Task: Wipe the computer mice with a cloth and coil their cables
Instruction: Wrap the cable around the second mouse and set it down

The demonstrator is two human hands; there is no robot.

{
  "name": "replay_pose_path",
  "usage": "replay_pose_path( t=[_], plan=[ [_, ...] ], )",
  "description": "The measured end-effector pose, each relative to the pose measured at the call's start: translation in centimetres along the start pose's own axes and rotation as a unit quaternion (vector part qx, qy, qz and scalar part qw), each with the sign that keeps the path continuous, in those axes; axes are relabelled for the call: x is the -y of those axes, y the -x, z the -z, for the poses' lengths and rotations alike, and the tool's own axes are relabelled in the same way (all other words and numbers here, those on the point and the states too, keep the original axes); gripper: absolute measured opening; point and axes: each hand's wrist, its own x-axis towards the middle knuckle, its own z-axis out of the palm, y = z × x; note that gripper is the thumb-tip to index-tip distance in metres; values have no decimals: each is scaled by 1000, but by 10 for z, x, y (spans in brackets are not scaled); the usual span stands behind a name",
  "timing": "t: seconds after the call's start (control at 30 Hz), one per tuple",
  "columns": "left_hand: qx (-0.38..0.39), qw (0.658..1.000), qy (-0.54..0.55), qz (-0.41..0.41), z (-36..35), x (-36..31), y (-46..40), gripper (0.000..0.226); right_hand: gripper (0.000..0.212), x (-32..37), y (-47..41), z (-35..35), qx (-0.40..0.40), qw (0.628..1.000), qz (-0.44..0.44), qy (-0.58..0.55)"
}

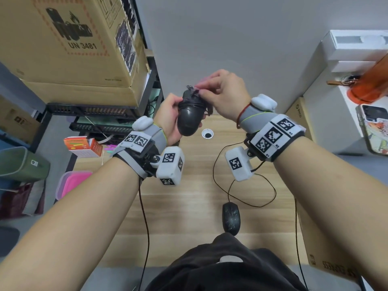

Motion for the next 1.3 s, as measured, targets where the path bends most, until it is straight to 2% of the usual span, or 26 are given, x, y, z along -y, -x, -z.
replay_pose_path(
  t=[0.07,0.2,0.27,0.37,0.43,0.5,0.53,0.6,0.7,0.9,1.0,1.07,1.17,1.23,1.3],
  plan=[
    [-4,1000,0,-2,2,-2,-1,48,19,1,1,-2,30,999,7,20],
    [-17,999,32,-1,11,0,0,52,12,-9,2,8,101,988,-53,100],
    [-11,999,39,-2,14,0,-2,52,12,-10,2,10,67,994,-65,65],
    [-3,1000,19,-3,8,1,-4,51,13,-2,-1,3,-2,1000,-29,-8],
    [6,1000,20,-8,4,2,-7,50,14,-2,-3,-4,12,1000,-8,-9],
    [-1,1000,25,-10,9,2,-9,48,14,-16,-4,-7,40,997,-38,56],
    [-11,999,30,-9,13,2,-10,47,13,-27,-4,-7,73,989,-75,102],
    [-32,999,41,-4,23,5,-13,47,13,-51,7,-10,191,957,-160,149],
    [-74,996,40,14,34,16,-19,45,9,-78,34,-35,336,909,-213,123],
    [-139,986,51,75,52,50,-22,45,15,-121,100,-117,479,838,-231,121],
    [-151,982,54,100,59,63,-22,45,16,-141,117,-132,522,801,-287,63],
    [-148,981,55,110,65,70,-24,47,22,-150,111,-136,497,805,-323,16],
    [-140,980,56,127,70,78,-29,53,36,-149,80,-131,354,836,-386,-166],
    [-144,980,65,123,72,80,-32,53,45,-140,54,-123,282,821,-401,-293],
    [-143,979,68,127,75,80,-42,48,51,-137,31,-119,273,791,-404,-368]
  ],
)
